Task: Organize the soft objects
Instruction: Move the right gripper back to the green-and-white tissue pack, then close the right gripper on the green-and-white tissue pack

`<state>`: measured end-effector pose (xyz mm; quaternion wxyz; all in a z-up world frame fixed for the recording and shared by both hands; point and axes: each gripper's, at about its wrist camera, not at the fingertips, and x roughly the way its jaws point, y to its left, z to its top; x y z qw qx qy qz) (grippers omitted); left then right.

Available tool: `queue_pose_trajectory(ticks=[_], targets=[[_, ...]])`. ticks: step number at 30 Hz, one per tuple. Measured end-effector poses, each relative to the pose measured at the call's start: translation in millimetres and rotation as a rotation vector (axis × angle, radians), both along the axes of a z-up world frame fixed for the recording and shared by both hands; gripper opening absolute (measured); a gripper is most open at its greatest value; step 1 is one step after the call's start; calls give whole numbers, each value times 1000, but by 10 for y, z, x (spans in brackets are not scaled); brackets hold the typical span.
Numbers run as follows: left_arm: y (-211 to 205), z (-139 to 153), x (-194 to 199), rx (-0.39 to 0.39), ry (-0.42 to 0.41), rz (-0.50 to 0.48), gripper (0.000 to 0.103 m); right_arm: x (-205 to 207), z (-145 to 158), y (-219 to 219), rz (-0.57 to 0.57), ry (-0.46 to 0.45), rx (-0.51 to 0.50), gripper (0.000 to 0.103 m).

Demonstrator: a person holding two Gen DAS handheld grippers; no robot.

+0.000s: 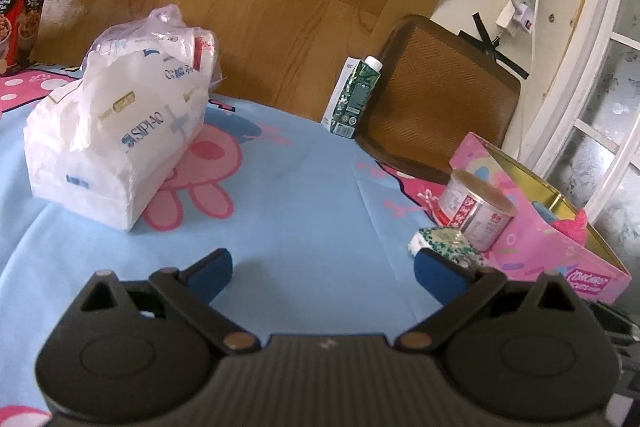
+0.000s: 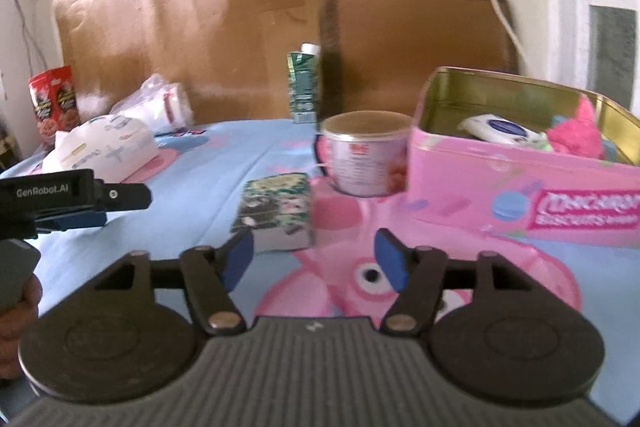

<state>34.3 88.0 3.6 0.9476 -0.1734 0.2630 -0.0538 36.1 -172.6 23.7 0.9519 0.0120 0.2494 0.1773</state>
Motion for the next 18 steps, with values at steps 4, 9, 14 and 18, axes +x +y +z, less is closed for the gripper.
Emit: queue_pose_trajectory(ticks=[4,9,14,18], targets=[[-4,1,3,-4,-3,-6,101,52,0,141,35,-21,-33,82],[5,-5,16,-11,-1,-7,101,212,-26,270,52,-25,-69,83],[-8,-7,33,-6,6,-25,101,295,-81,253,99,35,-63,54],[-54,-2,64,-8,19,-97,101,76,-29,70,132,21,-41,54]])
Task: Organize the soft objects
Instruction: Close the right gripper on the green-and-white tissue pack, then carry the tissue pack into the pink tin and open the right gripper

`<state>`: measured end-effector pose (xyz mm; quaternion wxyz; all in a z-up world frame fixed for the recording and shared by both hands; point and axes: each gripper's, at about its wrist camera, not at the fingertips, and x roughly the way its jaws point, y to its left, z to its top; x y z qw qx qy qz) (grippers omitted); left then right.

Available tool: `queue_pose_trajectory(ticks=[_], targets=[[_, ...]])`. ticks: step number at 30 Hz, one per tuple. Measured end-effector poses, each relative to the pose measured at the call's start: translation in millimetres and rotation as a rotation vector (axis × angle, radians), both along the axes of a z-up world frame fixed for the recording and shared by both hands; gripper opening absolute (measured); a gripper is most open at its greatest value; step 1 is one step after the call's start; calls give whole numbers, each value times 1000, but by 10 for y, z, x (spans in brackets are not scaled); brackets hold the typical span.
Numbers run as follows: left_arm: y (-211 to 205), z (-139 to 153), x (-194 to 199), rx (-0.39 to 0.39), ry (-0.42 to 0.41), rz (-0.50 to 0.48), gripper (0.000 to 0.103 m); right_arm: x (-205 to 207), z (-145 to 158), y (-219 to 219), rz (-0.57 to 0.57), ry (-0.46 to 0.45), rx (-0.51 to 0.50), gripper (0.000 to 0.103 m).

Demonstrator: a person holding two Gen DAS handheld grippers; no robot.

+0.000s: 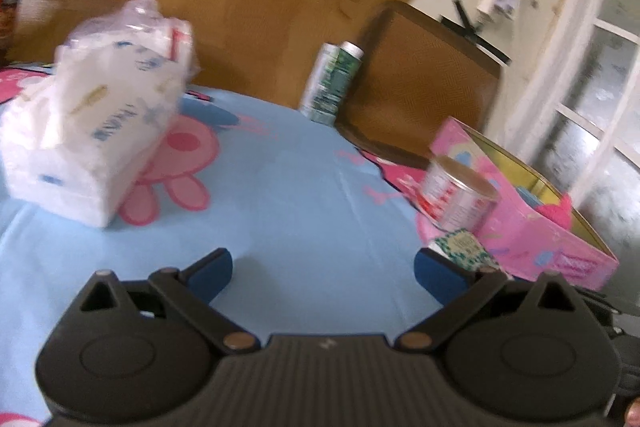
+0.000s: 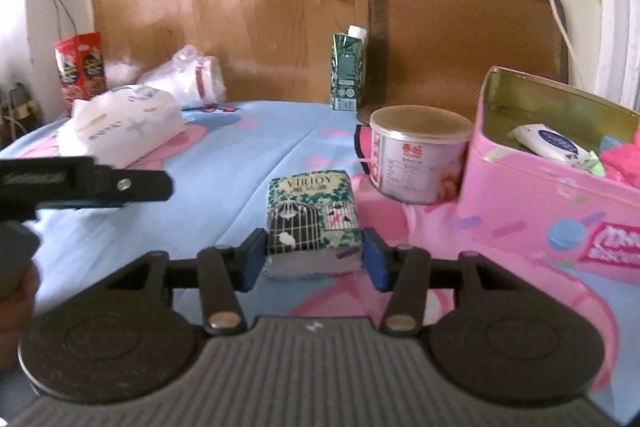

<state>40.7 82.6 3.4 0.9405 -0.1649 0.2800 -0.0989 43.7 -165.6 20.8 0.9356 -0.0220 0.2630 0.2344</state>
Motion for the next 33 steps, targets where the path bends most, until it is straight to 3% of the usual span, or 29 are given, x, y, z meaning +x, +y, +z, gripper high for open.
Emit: queue_pose_trajectory(ticks=[2,6,8,11,13,18,22,25,29,30,32,33], targets=[[-88,18,-7,-22,7,-60,99,-146,-1,-160,-5,-1,7,54],[-409,19,68,-180,77,-247,92,-344,-56,-435,-58,9,13,56],[-661,28,120,-180,106,-315,88,-360,-82,-455,-82,6,20,57],[-1014,-7,239,-143,171,-383,70,-357,-140,-460,-83,5,17,59],[-1189,14,297,-114,182,-417,50,-351,-176,-434,-64,3,12,56],[-1434,363,356,-90,83,-470,52,-469,-23,-532,-70,-142,11,54],[-1774,652,672,-48,23,-512,53,-339,186,-787,-149,-231,72,54],[-2061,702,1027,-9,-6,-512,55,-81,273,-966,-218,-264,82,55],[-2336,627,1509,54,23,-390,66,515,257,-1208,-313,-229,86,58],[-2363,622,1557,69,34,-356,66,651,227,-1244,-319,-224,69,63],[-2312,656,1516,42,20,-347,67,839,167,-1267,-363,-209,11,64],[-2272,679,1458,35,1,-353,72,830,166,-1307,-375,-202,20,64]])
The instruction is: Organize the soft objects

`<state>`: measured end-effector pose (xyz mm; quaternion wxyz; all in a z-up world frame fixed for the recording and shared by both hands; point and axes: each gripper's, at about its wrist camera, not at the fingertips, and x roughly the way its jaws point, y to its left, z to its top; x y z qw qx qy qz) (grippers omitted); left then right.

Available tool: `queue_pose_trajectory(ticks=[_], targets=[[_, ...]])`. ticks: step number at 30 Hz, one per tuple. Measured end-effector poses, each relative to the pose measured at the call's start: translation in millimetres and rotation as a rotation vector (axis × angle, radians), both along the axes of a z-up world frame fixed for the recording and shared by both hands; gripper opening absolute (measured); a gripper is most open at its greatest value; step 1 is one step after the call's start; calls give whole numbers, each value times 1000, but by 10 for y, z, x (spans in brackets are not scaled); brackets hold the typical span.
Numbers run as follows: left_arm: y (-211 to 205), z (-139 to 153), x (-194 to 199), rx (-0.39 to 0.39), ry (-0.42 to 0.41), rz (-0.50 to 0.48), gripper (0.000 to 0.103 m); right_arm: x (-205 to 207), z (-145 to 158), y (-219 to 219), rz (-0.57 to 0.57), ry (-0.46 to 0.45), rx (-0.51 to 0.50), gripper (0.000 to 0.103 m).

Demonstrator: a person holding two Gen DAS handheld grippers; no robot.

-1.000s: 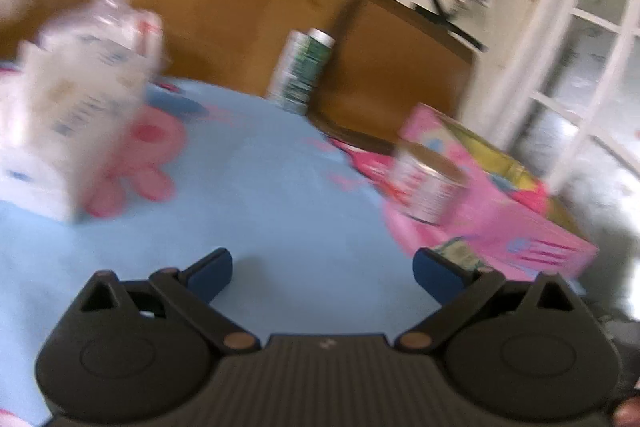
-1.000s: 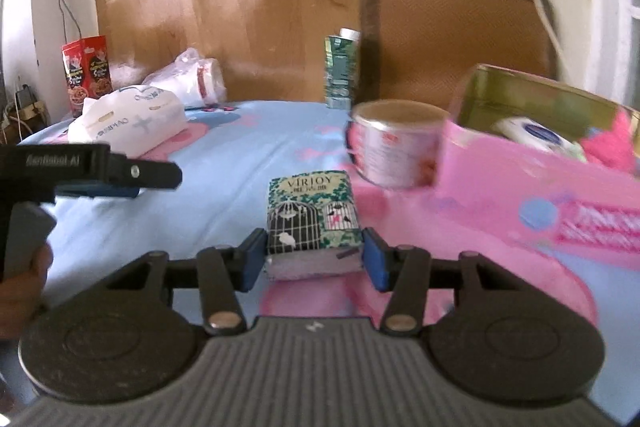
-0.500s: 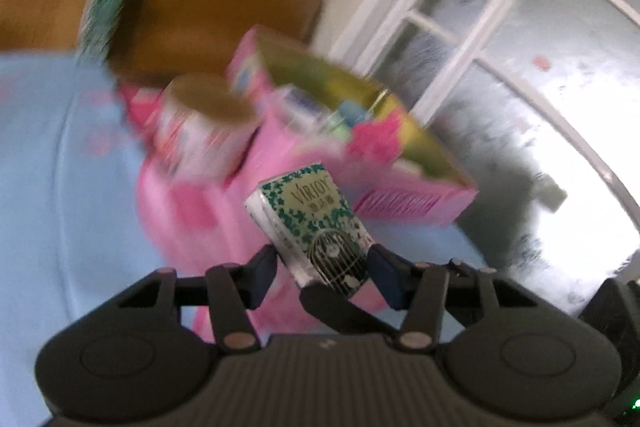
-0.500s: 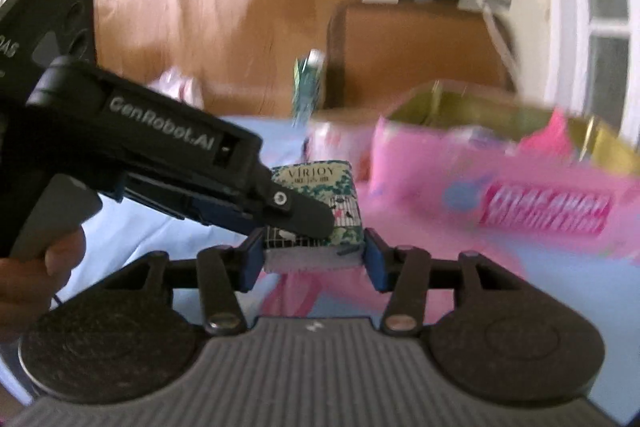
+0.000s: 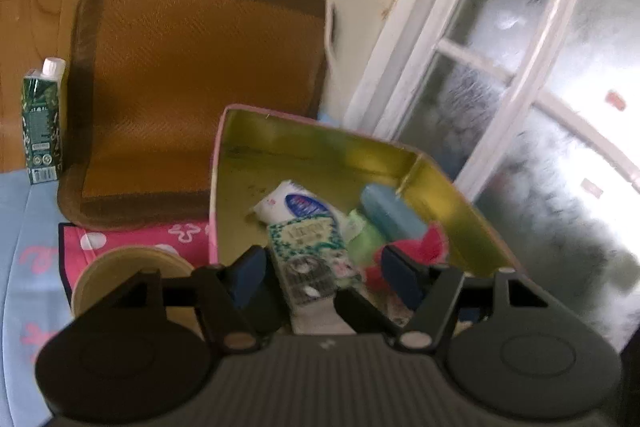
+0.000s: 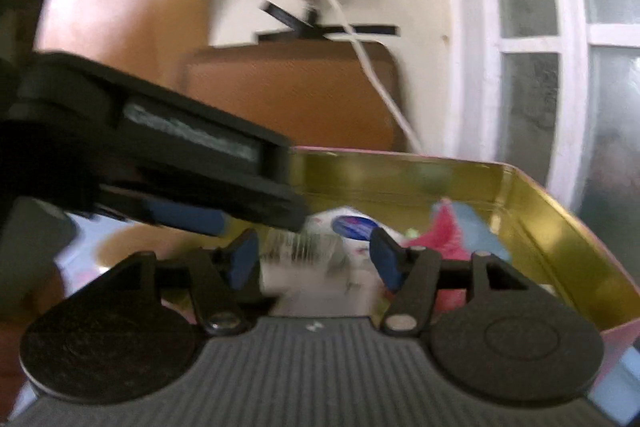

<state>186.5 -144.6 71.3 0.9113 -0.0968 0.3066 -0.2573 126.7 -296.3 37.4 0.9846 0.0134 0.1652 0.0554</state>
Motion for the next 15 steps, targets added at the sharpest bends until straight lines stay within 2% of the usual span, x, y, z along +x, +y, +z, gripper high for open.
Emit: queue_pose_trajectory(ticks=[1,4,9,11,13,15], targets=[[50,28,-92,6,-30,9,76,-48,3,-51,12,-6,31,64],[216,74,-353,35,-97,51,80,-314,26,-162,14,-44,97,64],[388,40,-702,87,-107,95,90,-817,42,-196,-37,-97,168,67],[424,9,-854,120,-117,106,93,-938,29,-166,-64,-83,198,72],[447,-15,-1010,149,-131,112,103,-1038,9,-137,-72,-43,231,75],[471,-39,-1155,179,-142,122,103,-1111,-19,-108,-77,-5,242,76]])
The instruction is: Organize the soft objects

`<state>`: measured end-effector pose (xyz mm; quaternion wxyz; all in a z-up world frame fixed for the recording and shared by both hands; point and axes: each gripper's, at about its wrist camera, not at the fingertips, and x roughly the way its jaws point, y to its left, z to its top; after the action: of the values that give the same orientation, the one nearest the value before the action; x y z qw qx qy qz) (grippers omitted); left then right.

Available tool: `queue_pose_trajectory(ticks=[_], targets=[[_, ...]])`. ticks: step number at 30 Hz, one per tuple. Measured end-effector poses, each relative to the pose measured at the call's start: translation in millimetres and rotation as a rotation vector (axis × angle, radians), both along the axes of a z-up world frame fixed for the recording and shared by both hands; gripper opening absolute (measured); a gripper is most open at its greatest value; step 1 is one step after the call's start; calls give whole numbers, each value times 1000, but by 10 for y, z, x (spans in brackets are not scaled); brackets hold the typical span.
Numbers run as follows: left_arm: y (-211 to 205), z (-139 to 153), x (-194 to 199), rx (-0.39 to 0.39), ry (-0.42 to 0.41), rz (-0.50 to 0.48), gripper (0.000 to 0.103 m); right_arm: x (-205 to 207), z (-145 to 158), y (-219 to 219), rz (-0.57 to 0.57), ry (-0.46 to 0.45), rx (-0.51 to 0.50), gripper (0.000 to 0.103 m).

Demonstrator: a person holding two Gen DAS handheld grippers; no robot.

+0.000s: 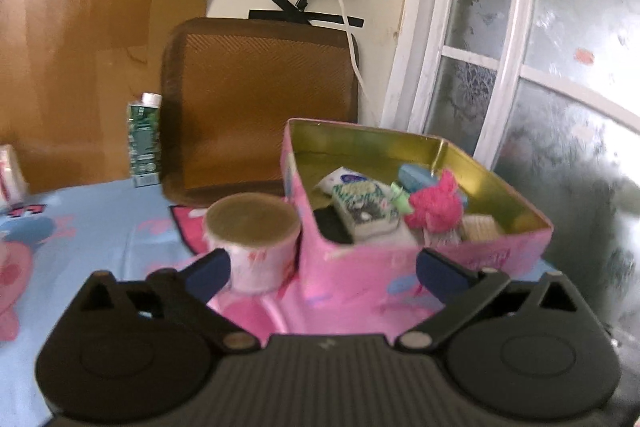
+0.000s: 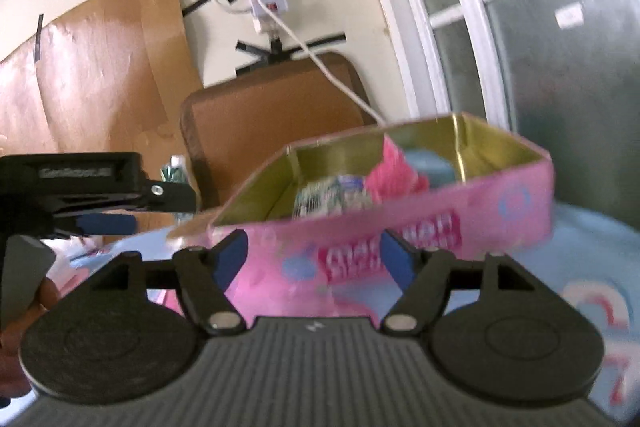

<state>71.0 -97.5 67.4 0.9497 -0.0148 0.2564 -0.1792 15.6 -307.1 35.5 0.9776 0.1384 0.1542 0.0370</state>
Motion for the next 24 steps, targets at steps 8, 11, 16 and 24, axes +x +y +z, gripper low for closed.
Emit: queue_pose_trajectory(ticks=[8,11,16,24], targets=[[111,-53,-360,70,29,48,103,-123,-27,-40,-3,141,171,82],[148,-80,-404,86,38,70,103,-166,-3,30,4,145,164,82],[238,-94,-441,88,37,93,103,-226,-2,154,19,151,145,83],[304,-93,-490,98,11,133,103,-237,8,256,23,153,116,84]])
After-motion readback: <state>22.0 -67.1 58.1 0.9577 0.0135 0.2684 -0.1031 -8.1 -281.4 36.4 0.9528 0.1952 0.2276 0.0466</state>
